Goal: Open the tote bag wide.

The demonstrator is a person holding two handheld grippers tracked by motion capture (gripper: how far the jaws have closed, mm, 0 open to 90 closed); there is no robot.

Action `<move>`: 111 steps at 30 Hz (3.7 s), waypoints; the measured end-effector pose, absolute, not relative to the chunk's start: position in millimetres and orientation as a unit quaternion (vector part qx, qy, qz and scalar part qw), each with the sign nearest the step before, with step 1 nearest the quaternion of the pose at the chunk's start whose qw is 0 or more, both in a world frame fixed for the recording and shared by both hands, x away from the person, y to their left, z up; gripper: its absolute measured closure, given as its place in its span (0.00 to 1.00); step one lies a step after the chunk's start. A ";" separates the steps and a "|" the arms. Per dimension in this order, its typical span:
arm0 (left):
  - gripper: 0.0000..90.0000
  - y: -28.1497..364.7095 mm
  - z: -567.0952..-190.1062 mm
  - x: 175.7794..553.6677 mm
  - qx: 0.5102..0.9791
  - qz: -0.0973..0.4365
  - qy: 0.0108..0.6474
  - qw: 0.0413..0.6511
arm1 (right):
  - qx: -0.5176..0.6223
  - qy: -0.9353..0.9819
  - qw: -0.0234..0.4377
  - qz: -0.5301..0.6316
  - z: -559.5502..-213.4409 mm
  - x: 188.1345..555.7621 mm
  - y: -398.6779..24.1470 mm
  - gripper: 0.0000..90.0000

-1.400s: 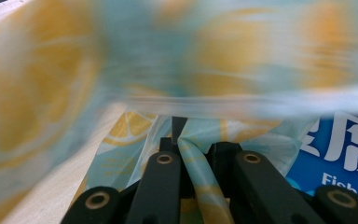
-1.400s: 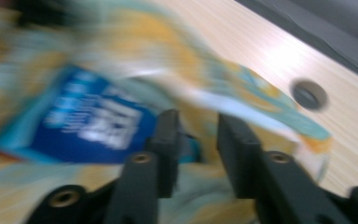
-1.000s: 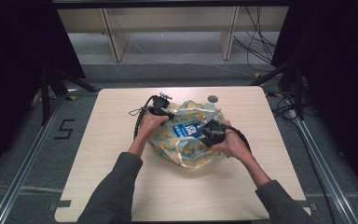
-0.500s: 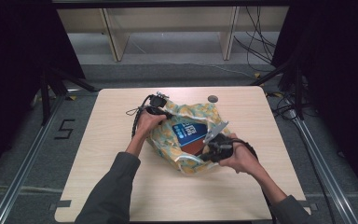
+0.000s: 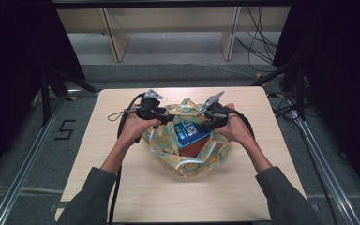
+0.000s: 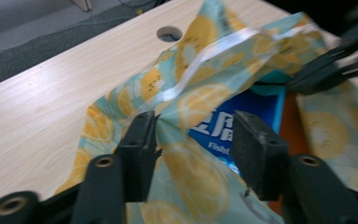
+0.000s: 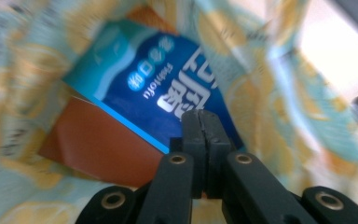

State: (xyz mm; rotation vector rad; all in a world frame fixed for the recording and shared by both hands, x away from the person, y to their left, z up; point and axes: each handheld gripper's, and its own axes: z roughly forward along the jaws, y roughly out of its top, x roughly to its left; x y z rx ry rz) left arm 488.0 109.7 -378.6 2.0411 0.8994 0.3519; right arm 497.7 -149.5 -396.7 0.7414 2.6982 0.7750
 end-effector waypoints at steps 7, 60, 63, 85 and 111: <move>0.73 78.5 -405.4 460.0 0.832 0.048 0.301 0.463 | 0.279 0.927 0.123 0.220 -426.4 530.4 -142.5 1.00; 0.80 59.8 -425.8 553.4 0.821 0.123 0.407 0.380 | 0.261 0.929 0.098 0.242 -415.8 483.2 -194.6 1.00; 0.80 56.4 -414.6 534.9 0.827 0.118 0.378 0.398 | 0.263 0.922 0.117 0.258 -406.7 492.6 -181.2 1.00; 0.77 21.1 -451.9 410.2 0.880 0.062 0.234 0.409 | 0.361 0.881 0.158 0.261 -421.4 555.2 -168.0 1.00; 0.51 113.1 -408.7 398.0 0.785 0.138 0.336 0.501 | 0.344 0.861 0.164 0.336 -375.2 484.1 -194.1 0.76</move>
